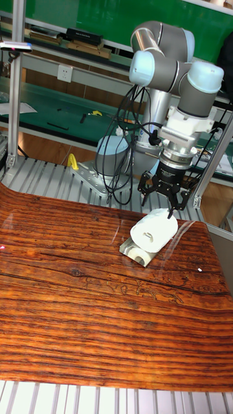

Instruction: Take the roll of paper down from the shelf

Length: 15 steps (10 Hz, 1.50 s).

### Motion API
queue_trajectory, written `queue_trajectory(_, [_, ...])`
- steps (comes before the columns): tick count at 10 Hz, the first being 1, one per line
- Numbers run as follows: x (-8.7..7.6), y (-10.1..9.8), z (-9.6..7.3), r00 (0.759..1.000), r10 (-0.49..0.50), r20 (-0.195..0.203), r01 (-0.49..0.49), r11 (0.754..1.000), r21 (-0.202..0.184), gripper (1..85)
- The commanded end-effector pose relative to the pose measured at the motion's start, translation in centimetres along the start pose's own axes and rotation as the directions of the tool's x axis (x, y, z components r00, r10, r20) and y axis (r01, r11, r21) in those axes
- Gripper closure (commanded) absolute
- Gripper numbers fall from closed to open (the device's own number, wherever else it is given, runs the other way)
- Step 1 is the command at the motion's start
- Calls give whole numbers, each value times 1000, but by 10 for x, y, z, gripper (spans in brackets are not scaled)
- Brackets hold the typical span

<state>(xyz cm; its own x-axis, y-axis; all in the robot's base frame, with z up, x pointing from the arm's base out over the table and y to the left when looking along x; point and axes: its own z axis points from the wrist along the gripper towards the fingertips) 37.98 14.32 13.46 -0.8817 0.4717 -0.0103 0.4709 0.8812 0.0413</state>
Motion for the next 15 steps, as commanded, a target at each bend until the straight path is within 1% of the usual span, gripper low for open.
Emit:
queue_trajectory(1, [10,1,5,999,-48,-14,48,999,-13,73])
queue_trajectory(4, [12,2,16,999,-49,-4,49,999,-11,63])
queue_trajectory(6, [17,7,20,999,-48,-7,48,999,-18,30])
queue_trajectory(9, [23,13,29,999,-38,-13,38,999,-25,30])
queue_trajectory(10, [25,15,29,999,-32,-16,32,999,-22,27])
queue_trajectory(11, [28,15,29,999,-28,-29,28,1000,-9,27])
queue_trajectory(14, [28,16,36,999,-32,-21,32,999,-10,60])
queue_trajectory(15, [30,16,37,999,-29,-26,29,1000,-10,60])
